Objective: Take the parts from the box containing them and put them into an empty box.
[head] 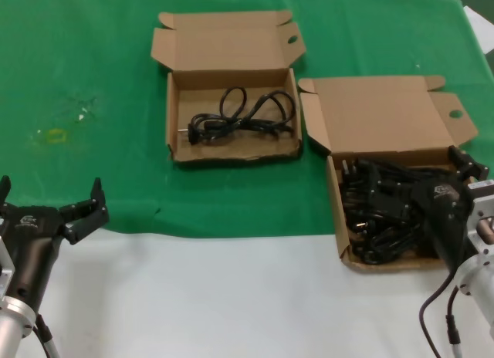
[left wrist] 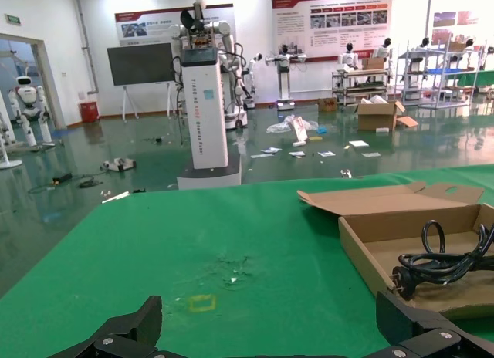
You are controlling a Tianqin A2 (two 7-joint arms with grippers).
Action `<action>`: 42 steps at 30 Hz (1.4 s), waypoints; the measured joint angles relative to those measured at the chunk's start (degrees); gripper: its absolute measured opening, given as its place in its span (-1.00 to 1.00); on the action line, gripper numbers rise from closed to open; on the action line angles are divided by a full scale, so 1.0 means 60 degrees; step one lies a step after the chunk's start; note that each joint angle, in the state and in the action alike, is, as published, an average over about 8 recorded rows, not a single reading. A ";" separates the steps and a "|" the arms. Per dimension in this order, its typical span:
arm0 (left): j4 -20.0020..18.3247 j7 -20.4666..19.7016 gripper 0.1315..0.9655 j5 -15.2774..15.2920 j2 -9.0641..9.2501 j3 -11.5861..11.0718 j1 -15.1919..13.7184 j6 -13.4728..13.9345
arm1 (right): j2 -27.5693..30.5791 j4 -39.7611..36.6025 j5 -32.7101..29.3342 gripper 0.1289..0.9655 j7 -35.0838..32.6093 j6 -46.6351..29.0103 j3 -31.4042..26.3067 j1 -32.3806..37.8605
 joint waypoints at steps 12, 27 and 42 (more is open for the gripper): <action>0.0000 0.0000 1.00 0.0000 0.0000 0.0000 0.0000 0.0000 | 0.0000 0.0000 0.0000 1.00 0.0000 0.0000 0.0000 0.0000; 0.0000 0.0000 1.00 0.0000 0.0000 0.0000 0.0000 0.0000 | 0.0000 0.0000 0.0000 1.00 0.0000 0.0000 0.0000 0.0000; 0.0000 0.0000 1.00 0.0000 0.0000 0.0000 0.0000 0.0000 | 0.0000 0.0000 0.0000 1.00 0.0000 0.0000 0.0000 0.0000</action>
